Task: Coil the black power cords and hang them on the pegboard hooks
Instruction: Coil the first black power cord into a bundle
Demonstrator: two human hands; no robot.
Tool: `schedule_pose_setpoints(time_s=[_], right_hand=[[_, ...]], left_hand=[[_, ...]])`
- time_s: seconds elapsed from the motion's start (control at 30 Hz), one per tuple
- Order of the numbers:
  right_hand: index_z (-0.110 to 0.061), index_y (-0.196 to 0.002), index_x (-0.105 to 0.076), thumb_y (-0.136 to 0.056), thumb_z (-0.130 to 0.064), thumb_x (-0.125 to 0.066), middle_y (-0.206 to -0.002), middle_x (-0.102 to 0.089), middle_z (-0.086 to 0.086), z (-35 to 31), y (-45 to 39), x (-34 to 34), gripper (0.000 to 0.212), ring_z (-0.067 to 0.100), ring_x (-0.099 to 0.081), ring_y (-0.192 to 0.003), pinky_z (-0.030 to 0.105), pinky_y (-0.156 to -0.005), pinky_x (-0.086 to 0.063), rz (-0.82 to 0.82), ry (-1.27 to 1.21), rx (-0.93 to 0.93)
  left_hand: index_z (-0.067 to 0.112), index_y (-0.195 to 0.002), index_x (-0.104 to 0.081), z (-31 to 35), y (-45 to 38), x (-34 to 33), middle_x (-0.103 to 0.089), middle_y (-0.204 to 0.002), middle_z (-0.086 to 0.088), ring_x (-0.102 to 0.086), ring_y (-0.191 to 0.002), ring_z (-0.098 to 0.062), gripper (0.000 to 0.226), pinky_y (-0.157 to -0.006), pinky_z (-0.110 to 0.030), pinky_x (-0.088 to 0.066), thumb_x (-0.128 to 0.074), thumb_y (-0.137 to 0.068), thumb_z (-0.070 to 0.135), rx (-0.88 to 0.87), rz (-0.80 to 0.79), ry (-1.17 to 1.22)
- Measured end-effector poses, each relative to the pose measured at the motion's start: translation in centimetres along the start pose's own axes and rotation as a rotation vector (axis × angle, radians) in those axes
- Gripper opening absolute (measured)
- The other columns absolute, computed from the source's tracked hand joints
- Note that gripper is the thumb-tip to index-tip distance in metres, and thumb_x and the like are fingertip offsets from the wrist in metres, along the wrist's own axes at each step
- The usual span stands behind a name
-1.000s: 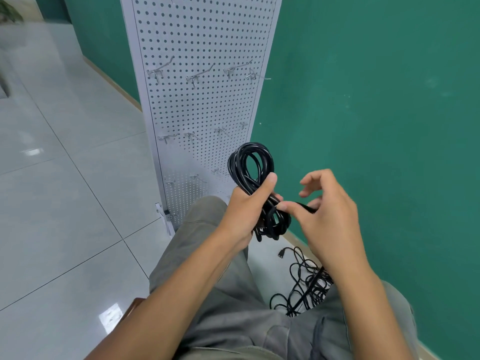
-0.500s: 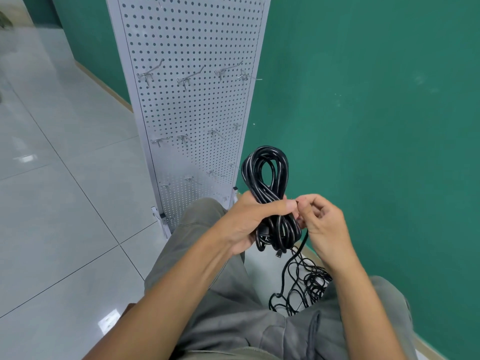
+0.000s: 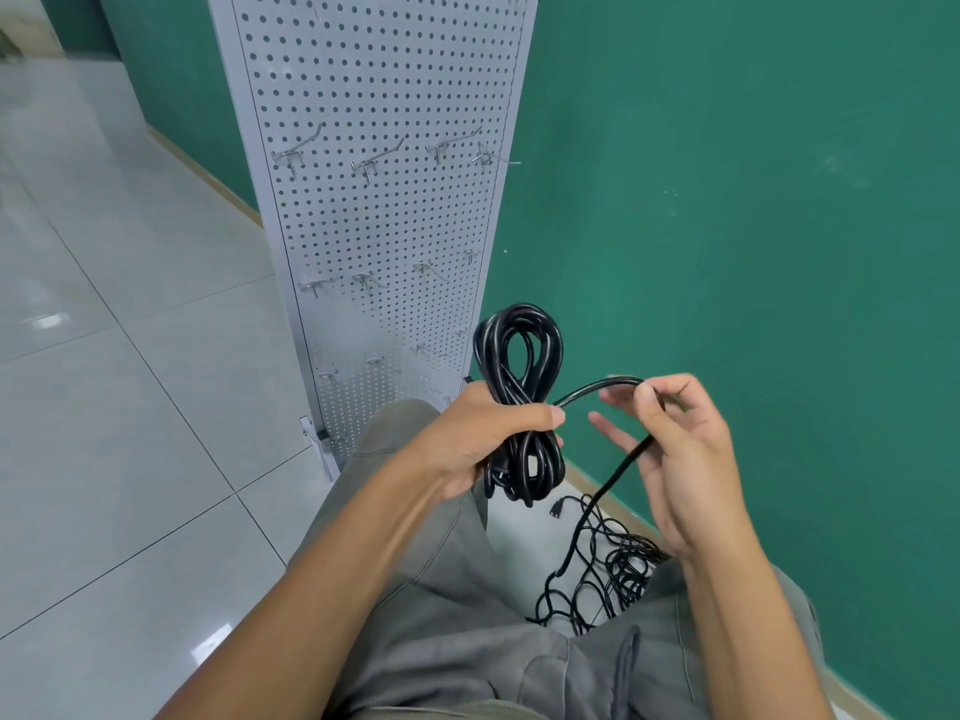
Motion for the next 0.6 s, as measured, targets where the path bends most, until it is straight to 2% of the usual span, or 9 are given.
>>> schedule_pose_setpoints(time_s=[0.1, 0.2, 0.3, 0.4, 0.5, 0.6], right_hand=[[-0.014, -0.084, -0.057, -0.093, -0.021, -0.063, -0.131, -0.066, 0.006, -1.4, 0.3, -1.2, 0.012, 0.019, -0.062, -0.125, 0.051, -0.099, -0.055, -0.011, 0.025, 0.022], [-0.017, -0.082, -0.058, -0.101, -0.014, -0.058, -0.143, -0.058, -0.004, -2.5, 0.5, -2.5, 0.020, 0.004, -0.064, -0.119, 0.048, -0.101, -0.055, -0.018, 0.072, 0.052], [-0.021, -0.082, -0.064, -0.102, -0.015, -0.059, -0.152, -0.048, -0.007, -2.7, 0.6, -3.8, 0.021, 0.001, -0.062, -0.118, 0.053, -0.106, -0.050, -0.034, 0.135, 0.054], [-0.030, -0.081, -0.071, -0.100, -0.022, -0.062, -0.157, -0.042, -0.007, -2.5, 0.7, -4.9, 0.022, 0.009, -0.046, -0.140, 0.051, -0.118, -0.036, -0.037, 0.179, 0.046], [-0.024, -0.087, -0.069, -0.103, -0.021, -0.058, -0.159, -0.040, -0.007, -1.9, 0.3, -5.4, 0.019, 0.021, -0.051, -0.136, 0.056, -0.120, -0.032, -0.035, 0.149, -0.002], [-0.020, -0.092, -0.068, -0.104, -0.021, -0.055, -0.158, -0.039, -0.006, -1.3, -0.1, -5.8, 0.019, 0.008, -0.040, -0.143, 0.046, -0.122, -0.031, -0.063, 0.133, -0.012]], left_hand=[[0.007, -0.087, -0.071, -0.6, -0.1, -0.8, -0.070, -0.083, -0.013, -0.069, -0.085, -0.026, 0.023, -0.096, -0.054, -0.055, -0.082, -0.072, 0.021, -0.018, -0.023, -0.114], [0.007, -0.104, -0.073, -0.9, -0.2, -1.9, -0.071, -0.094, -0.014, -0.070, -0.091, -0.028, 0.042, -0.100, -0.059, -0.054, -0.085, -0.072, 0.030, -0.056, -0.079, -0.144], [0.020, -0.119, -0.072, -0.5, 0.1, -3.2, -0.073, -0.116, -0.014, -0.069, -0.109, -0.034, 0.031, -0.101, -0.053, -0.055, -0.079, -0.089, 0.025, -0.137, -0.162, -0.166], [0.018, -0.118, -0.070, -0.3, 0.1, -3.4, -0.075, -0.108, -0.002, -0.070, -0.106, -0.021, 0.024, -0.093, -0.037, -0.057, -0.074, -0.095, 0.016, -0.162, -0.175, -0.151], [0.012, -0.122, -0.068, 0.0, 0.1, -3.5, -0.072, -0.118, -0.016, -0.069, -0.113, -0.024, 0.028, -0.102, -0.042, -0.055, -0.074, -0.095, 0.018, -0.196, -0.193, -0.185], [0.009, -0.120, -0.067, 0.0, 0.0, -3.5, -0.071, -0.117, -0.018, -0.067, -0.111, -0.022, 0.026, -0.106, -0.047, -0.052, -0.073, -0.095, 0.014, -0.208, -0.202, -0.208]])
Point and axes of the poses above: each hand's wrist, its own y-axis away from the middle knuckle, its own x-axis out of the back of the hand, z = x × y, the point moved 10 cm from there along -y, towards the middle knuckle
